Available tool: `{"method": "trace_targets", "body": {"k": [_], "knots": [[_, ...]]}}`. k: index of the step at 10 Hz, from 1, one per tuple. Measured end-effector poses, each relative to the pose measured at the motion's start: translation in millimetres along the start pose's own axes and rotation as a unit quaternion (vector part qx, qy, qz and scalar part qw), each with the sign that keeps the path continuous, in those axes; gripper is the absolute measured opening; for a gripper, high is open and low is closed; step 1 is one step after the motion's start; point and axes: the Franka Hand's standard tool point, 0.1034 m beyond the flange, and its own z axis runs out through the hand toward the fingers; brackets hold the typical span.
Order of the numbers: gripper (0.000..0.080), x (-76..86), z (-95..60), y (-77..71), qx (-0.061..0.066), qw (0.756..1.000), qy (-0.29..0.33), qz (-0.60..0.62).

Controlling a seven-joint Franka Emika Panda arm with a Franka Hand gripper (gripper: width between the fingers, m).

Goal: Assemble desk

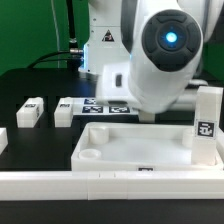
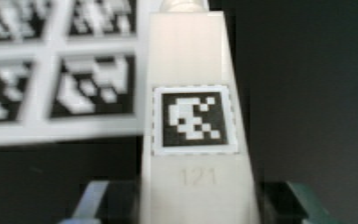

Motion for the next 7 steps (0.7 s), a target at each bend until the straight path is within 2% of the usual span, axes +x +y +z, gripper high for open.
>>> {"method": "trace_targets", "body": {"k": [1,2,3,4,5,7], "knots": [[0.0289,-7.4,-26.9,11.7,0.016,1.0,0.006,0.0],[0.0289,-17.1,-46.0,23.3,0.026,1.0,0.017,-0.002],[0.0291,-21.9,-55.5,32.4,0.033,0.999,0.02,-0.001],[0.0291,-15.1,-51.7,30.4,0.032,0.999,0.028,0.001],[0.0291,-7.7,-55.8,27.3,0.029,0.998,0.064,-0.001],[0.0291,-7.9,-68.0,26.7,0.034,0.99,0.138,-0.003]]}}
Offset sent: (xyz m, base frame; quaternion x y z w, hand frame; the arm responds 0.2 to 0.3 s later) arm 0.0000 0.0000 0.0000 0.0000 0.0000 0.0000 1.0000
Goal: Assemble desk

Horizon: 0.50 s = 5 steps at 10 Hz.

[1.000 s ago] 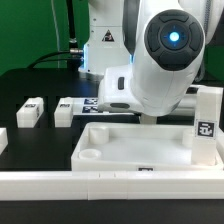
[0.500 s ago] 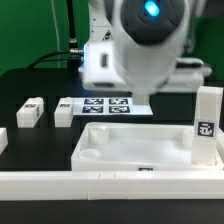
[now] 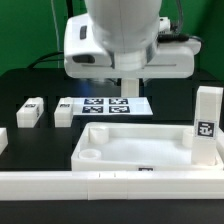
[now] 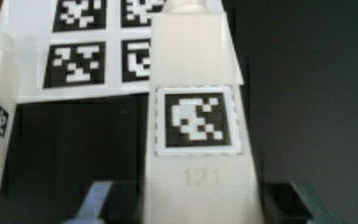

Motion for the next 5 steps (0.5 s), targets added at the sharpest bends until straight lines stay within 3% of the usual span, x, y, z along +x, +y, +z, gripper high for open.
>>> {"method": "trace_targets", "body": {"k": [1,2,3,5], "knots": [[0.0291,-8.0,-30.3,5.6,0.01,1.0,0.012,-0.013],[0.0291,-3.2,-69.9,21.2,0.025,0.998,0.046,-0.026],[0.0291,0.0,-90.1,36.0,0.03,0.997,0.069,-0.027],[0.0291,7.2,-95.1,36.5,0.029,0.989,0.14,-0.026]]}}
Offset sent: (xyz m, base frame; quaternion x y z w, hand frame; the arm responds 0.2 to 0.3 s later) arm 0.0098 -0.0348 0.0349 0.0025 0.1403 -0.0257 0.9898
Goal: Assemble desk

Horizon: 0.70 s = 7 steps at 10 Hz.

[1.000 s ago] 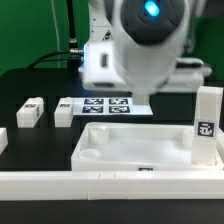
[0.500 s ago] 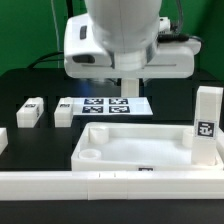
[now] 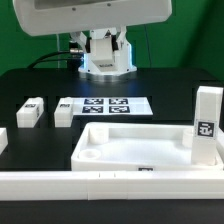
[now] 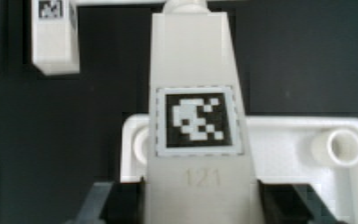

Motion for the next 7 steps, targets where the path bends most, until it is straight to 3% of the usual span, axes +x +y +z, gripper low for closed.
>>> {"method": "trace_targets", "body": {"k": [3,5,6,7], "knots": [[0.0291,5.5,-3.5,2.3,-0.005,0.995,0.098,0.001],[0.0291,31.1,-37.8,0.5,-0.003,0.985,0.169,-0.015],[0.0291,43.2,-56.4,3.2,-0.008,0.972,0.233,-0.025],[0.0291,44.3,-65.1,8.9,-0.019,0.958,0.285,-0.033]]}}
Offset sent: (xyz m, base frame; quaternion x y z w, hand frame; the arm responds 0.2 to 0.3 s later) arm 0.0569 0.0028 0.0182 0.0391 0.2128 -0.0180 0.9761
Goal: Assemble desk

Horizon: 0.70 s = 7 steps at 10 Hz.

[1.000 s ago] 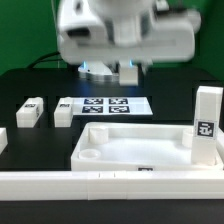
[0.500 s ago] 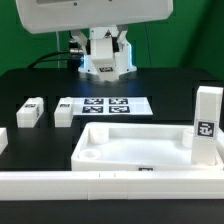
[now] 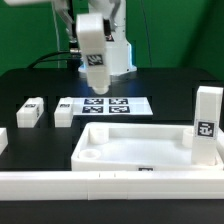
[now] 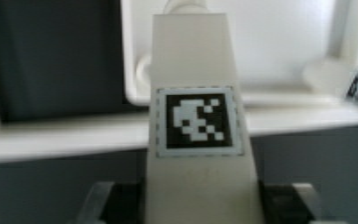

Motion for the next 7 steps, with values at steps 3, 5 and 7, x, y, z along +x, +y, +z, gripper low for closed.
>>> {"method": "trace_targets", "body": {"k": [3,5,7], "knots": [[0.0291,0.5,5.8,6.7,-0.02,0.997,0.075,0.001],[0.0291,-2.1,14.8,9.2,-0.042,0.988,0.148,0.002],[0.0291,2.5,14.9,23.6,-0.074,0.975,0.21,-0.02]]}}
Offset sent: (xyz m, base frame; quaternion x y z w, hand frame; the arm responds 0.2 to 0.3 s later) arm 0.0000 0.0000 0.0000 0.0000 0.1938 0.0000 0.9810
